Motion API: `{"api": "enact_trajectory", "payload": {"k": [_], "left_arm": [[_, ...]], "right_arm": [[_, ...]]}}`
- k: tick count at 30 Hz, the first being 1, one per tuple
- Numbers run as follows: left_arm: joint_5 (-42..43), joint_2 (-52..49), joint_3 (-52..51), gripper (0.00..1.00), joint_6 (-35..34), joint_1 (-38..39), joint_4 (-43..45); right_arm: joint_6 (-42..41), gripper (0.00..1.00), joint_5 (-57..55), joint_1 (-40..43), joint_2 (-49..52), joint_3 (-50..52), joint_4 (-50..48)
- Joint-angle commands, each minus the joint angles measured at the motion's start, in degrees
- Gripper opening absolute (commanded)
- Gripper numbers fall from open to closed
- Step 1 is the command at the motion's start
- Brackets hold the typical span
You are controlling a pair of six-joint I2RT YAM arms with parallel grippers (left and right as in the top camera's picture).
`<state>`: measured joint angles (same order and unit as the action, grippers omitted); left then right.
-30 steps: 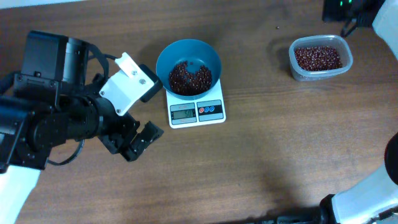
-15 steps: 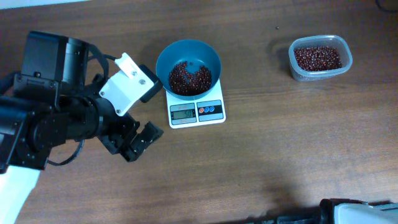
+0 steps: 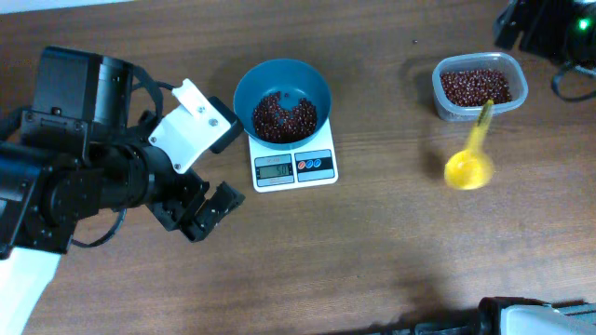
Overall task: Scoop item into bowl and weigh 50g on scale
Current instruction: 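Lower the scoop to the table right of the bean tub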
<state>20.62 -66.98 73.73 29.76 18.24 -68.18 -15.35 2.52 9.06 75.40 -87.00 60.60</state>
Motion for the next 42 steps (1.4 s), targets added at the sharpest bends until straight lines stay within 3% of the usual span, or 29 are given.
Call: {"api": "enact_trajectory", "payload": {"k": [1, 7, 11, 25, 28, 32, 37, 40, 42], "left_arm": [[0.6, 0.1, 0.4, 0.98, -0.5, 0.1, 0.0], [0.6, 0.1, 0.4, 0.98, -0.5, 0.1, 0.0], [0.6, 0.1, 0.4, 0.98, -0.5, 0.1, 0.0], [0.6, 0.1, 0.4, 0.98, -0.5, 0.1, 0.0], [0.6, 0.1, 0.4, 0.98, -0.5, 0.1, 0.0], [0.6, 0.1, 0.4, 0.98, -0.5, 0.1, 0.0], [0.6, 0.1, 0.4, 0.98, -0.5, 0.1, 0.0], [0.6, 0.1, 0.4, 0.98, -0.5, 0.1, 0.0], [0.6, 0.1, 0.4, 0.98, -0.5, 0.1, 0.0]], "right_arm": [[0.1, 0.99, -0.8, 0.0, 0.0, -0.3, 5.6], [0.0, 0.99, -0.6, 0.0, 0.0, -0.3, 9.2], [-0.2, 0.99, 7.0, -0.1, 0.0, -0.3, 3.6], [1.8, 0.99, 6.7, 0.0, 0.6, -0.2, 4.0], [3.1, 0.99, 2.5, 0.0, 1.9, 0.5, 10.9], [-9.9, 0.99, -9.6, 0.0, 4.8, 7.0, 24.9], [-15.0, 0.99, -9.6, 0.0, 4.8, 23.3, 22.8], [-19.8, 0.99, -7.6, 0.0, 4.8, 29.1, 16.3], [-28.5, 0.99, -7.8, 0.0, 4.8, 29.8, 15.3]]}}
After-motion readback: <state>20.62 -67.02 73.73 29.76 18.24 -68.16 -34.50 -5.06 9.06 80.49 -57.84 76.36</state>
